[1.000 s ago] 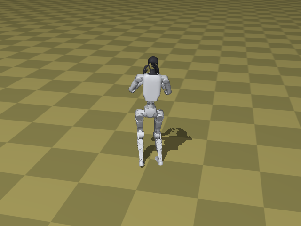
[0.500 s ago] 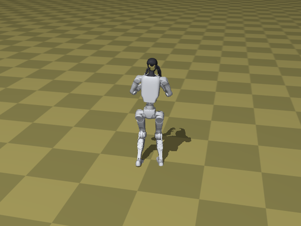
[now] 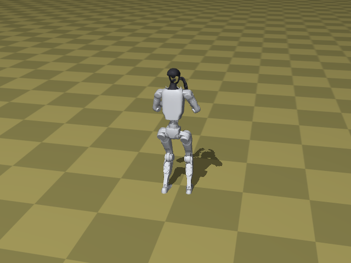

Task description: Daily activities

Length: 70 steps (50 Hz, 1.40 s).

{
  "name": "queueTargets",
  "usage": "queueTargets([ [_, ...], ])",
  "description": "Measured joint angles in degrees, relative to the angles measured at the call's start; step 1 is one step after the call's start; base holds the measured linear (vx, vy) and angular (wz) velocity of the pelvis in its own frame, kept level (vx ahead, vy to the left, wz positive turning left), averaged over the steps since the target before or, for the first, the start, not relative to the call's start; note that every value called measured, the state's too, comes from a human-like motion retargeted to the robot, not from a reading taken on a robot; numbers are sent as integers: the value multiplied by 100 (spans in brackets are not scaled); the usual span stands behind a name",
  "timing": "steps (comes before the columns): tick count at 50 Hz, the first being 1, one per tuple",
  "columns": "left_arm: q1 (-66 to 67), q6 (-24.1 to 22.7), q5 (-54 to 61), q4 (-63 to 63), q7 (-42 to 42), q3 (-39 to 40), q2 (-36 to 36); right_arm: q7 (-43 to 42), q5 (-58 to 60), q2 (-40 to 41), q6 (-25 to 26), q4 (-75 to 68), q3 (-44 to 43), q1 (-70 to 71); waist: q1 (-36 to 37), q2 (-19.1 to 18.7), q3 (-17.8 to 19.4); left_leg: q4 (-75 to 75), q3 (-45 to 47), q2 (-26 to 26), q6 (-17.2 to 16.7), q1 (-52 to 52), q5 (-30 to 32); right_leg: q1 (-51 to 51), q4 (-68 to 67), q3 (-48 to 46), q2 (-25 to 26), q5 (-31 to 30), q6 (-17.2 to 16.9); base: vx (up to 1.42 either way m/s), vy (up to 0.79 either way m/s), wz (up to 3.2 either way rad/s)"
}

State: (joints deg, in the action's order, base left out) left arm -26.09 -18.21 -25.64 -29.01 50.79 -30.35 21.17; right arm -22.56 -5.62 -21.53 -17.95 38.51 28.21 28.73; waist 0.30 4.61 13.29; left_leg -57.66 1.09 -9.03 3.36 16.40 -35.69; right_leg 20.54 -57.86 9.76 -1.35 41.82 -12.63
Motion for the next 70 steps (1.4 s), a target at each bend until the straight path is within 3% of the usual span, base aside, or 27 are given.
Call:
queueTargets([
  [20, 336, -12, -284, -134, -320, 449, 161, 33, 908, 169, 24, 69, -187, 96, 37, 268, -1, 530, 271, -62, 102, -166, 186, 291, -289, -35, -68, -224, -237, -1, 0, -35],
  [23, 364, 4, -321, -136, -340, 525, 227, 3, 1076, 166, 72, 139, -271, 88, -8, 338, -12, 728, 347, -108, 134, -223, 277, 319, -721, -349, -472, -436, -237, -6, -1, -54],
  [26, 346, 24, -323, -154, -338, 632, 243, -50, 1245, 169, 139, 207, -352, 86, -16, 395, -39, 920, 488, -83, 167, -245, 344, 336, -1220, -924, -1297, -1103, 117, -7, -2, -74],
  [28, 271, 41, -315, -162, -327, 681, 212, -106, 1348, 157, 182, 224, -418, 83, -62, 416, -80, 1064, 515, -48, 176, -231, 414, 393, -1301, -1083, -1556, -1351, 318, -7, -6, -50],
  [33, 67, 28, -268, -65, -307, 583, 126, -270, 1594, 142, 292, 123, -505, 73, -238, 454, -243, 1255, 445, 28, 155, -106, 637, 469, -733, -812, -1222, -1377, 327, -7, -11, -17],
  [37, -81, 22, -255, 16, -290, 430, 106, -398, 1777, 133, 363, 9, -510, 124, -221, 438, -349, 1072, 432, 203, 123, 92, 666, 364, -232, -875, -990, -1117, 546, -8, -14, -26],
  [45, -225, 75, -469, 29, -55, 337, 126, -1023, 2246, 51, 389, -128, -417, 372, 65, 206, -206, -463, 27, 669, -77, 776, 376, 292, -300, -1233, -537, -516, 938, -8, -12, -38],
  [48, -246, 111, -475, 52, -15, 378, 122, -1267, 2283, 24, 346, -216, -348, 389, 109, 63, -166, -1013, 24, 827, -6, 929, 40, 294, -285, -1280, -329, -550, 1022, -2, -4, -47],
  [52, -124, 160, -286, 98, -14, 364, 70, -1456, 2099, -6, 257, -246, -241, 83, 134, -83, -269, -1073, -19, 832, -134, 646, 226, 242, 61, -1250, -117, -928, 1025, 1, 2, -64],
  [55, 77, 211, -170, 156, 45, 299, 94, -1498, 1952, -55, 230, -233, -178, -200, 120, -89, -398, -467, -145, 623, -235, 242, 407, 248, 230, -1200, -112, -1253, 939, 0, 8, -70],
  [58, 220, 300, -139, 194, 65, 269, 117, -1472, 1900, -108, 226, -239, -154, -285, 13, -3, -485, 209, -190, 380, -118, -98, 346, 461, 28, -1007, -172, -1412, 822, -6, 12, -52],
  [65, 69, 285, -334, 271, -175, 352, 280, -1227, 1932, 12, 247, -358, -208, -220, -101, 299, -392, 518, 199, 79, 377, -161, -469, 1054, -1125, -890, -594, -1277, 748, -18, 10, -44],
  [70, -58, 192, -290, 241, -312, 408, 375, -1066, 1783, 206, 231, -533, -235, -311, -52, 561, -459, 906, 315, -110, 417, -28, -150, 635, -1354, -1042, -828, -907, 828, -19, 1, -27],
])
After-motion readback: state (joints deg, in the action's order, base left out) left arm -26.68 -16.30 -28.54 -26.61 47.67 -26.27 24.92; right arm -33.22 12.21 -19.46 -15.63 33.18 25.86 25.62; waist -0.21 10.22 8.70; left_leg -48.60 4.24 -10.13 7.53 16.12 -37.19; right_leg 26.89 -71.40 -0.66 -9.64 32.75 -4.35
